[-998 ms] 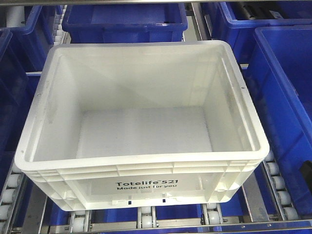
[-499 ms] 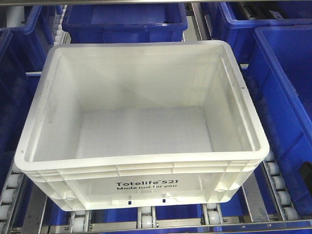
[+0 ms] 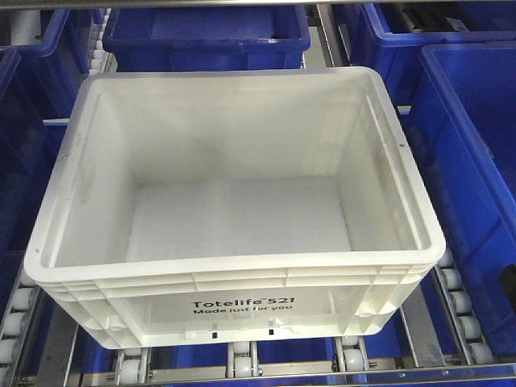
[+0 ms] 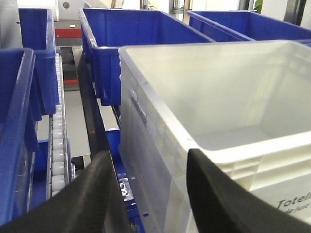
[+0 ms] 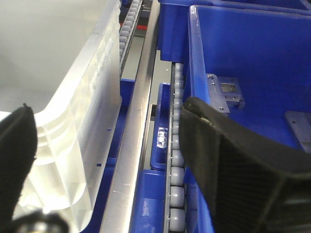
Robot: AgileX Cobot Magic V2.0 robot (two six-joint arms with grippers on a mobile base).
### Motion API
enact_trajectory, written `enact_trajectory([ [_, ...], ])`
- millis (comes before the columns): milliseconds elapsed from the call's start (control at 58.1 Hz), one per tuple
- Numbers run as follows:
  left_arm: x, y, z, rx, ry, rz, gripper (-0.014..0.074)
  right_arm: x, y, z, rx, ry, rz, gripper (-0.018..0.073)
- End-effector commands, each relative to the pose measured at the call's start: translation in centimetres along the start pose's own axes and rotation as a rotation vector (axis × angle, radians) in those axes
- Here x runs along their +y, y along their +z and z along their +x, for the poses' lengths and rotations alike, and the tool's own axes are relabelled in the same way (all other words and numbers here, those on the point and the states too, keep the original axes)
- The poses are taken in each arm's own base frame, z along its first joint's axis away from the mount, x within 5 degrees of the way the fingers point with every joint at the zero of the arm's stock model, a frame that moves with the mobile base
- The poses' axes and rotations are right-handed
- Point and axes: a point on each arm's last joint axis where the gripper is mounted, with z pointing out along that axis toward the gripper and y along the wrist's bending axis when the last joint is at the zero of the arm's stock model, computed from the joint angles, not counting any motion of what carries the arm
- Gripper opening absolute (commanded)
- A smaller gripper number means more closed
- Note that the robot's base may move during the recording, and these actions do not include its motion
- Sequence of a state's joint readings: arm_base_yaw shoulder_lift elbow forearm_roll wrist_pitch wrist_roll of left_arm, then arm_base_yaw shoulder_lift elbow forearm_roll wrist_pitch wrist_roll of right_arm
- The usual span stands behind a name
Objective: Move bin from left to right shelf
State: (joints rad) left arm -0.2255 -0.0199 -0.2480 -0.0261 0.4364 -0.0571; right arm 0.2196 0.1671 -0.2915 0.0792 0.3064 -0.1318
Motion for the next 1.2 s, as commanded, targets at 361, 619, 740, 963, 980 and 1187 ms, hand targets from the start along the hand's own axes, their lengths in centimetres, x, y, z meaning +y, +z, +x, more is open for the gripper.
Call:
enact_trajectory([
  [361,0.1,0.4,-0.3,-0.159,0.073,-0.004,0.0349,-0.3,1.6,0.6,-0.184,-0.032,0.041,0.0477],
  [619,0.1,0.4,-0.3,-0.158,0.071,-0.004,0.0349,-0.3,1.9,0.7,-0.168,-0.030,0.040,0.0477],
  [740,0.1,0.4,-0.3,-0.160,0.071,-0.004,0.0349,-0.3,1.9,0.6,-0.180,-0.025,0.041,0.0477],
  [963,0.1,0.4,-0.3,-0.160,0.071,-0.004,0.0349,-0.3,1.9,0.6,-0.182,-0.025,0.042,0.0477],
  [980,0.1,0.4,-0.3,-0.160,0.071,-0.004,0.0349,-0.3,1.9,0.6,-0.182,-0.025,0.042,0.0477],
  [1187,0.1,0.4,-0.3,-0.159,0.071,-0.004,0.0349,-0.3,1.9,0.6,-0.180,-0.025,0.041,0.0477],
])
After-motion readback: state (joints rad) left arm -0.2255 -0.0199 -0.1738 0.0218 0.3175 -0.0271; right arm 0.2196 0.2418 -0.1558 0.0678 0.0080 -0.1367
